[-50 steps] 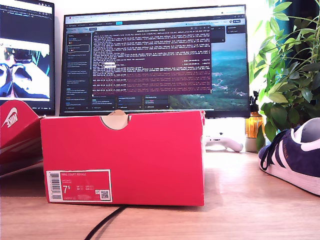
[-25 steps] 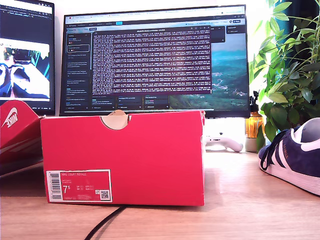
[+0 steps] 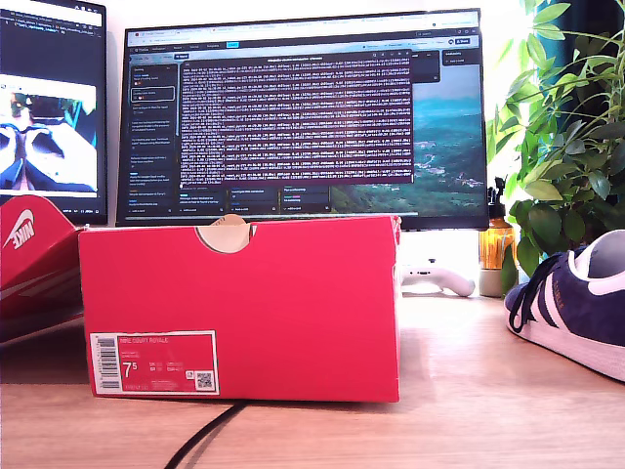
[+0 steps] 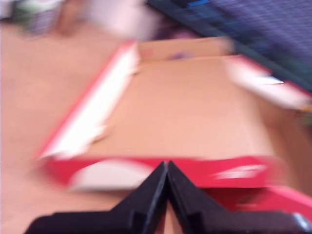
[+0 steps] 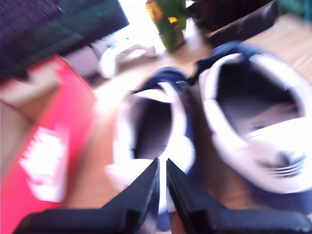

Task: Pack the blue shoes by picking the first shoe and placing it inside the red shoebox, left side, then picking and rotating the second shoe and placing it in the shoebox

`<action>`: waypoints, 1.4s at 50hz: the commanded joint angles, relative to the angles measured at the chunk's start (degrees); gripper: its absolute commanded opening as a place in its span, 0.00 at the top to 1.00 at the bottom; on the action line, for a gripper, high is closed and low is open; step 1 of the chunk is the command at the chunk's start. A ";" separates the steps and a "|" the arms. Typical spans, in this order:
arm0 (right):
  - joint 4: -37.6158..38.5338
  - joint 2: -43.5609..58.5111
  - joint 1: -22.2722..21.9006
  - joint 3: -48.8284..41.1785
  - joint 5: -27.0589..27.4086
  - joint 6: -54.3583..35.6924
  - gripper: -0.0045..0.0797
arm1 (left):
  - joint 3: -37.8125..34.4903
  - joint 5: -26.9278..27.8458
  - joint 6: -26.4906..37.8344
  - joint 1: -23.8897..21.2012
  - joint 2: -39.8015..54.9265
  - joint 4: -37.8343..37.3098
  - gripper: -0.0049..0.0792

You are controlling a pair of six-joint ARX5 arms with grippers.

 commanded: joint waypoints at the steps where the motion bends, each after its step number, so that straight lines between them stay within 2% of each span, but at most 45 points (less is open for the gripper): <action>1: 1.73 0.13 -0.07 1.05 -3.23 0.50 0.96 | 0.28 2.23 -0.07 -0.52 -0.48 1.09 0.96; 10: -0.31 1.84 -0.07 7.19 -4.09 -0.13 0.96 | 6.16 4.20 4.17 -3.19 0.87 -0.61 0.96; 15: -0.81 5.40 -0.07 11.02 -4.09 -1.33 0.96 | 11.43 4.46 10.73 -5.60 4.81 -3.26 0.96; 19: -2.75 10.29 -0.07 14.40 -4.11 -2.71 0.96 | 16.28 4.33 14.97 -7.61 9.84 -7.08 0.96; 21: -4.26 13.05 -0.07 16.81 -4.09 -3.96 0.96 | 18.86 4.00 19.21 -8.61 12.87 -10.21 0.96; 22: -5.03 14.60 -0.07 17.88 -4.09 -3.96 0.96 | 20.20 3.63 19.21 -9.22 14.56 -11.85 0.96; 23: -5.73 16.11 -0.07 18.93 -4.09 -5.27 0.96 | 21.40 3.23 22.99 -9.75 16.15 -13.40 0.96; 27: -8.70 23.15 -0.07 23.67 -4.09 -7.19 0.96 | 25.97 0.85 27.78 -12.22 22.86 -18.51 0.96; 28: -9.27 24.57 -0.07 24.61 -4.09 -7.93 0.96 | 26.69 0.28 30.51 -12.72 24.09 -19.19 0.96; 39: -14.16 41.83 -0.07 35.17 -4.09 -12.02 0.96 | 32.81 -2.71 40.41 -20.28 37.44 -23.10 0.96; 46: -16.87 51.21 -0.07 41.66 -4.09 -13.16 0.96 | 34.14 -8.57 45.24 -26.93 46.05 -27.82 0.96; 52: -20.20 57.99 -0.07 47.17 -4.11 -15.41 0.96 | 34.14 -13.97 47.30 -32.59 51.78 -27.21 0.96; 62: -34.40 69.31 -0.04 57.07 -4.11 -18.36 0.96 | 34.14 -24.02 48.35 -38.45 58.49 -22.93 0.96; 65: -37.73 72.06 0.26 59.36 -4.09 -19.15 0.92 | 34.14 -26.10 48.46 -38.97 60.00 -21.57 0.96; 70: -42.99 76.22 1.14 62.49 -3.89 -21.44 0.78 | 34.14 -27.21 50.80 -39.34 62.40 -19.76 0.96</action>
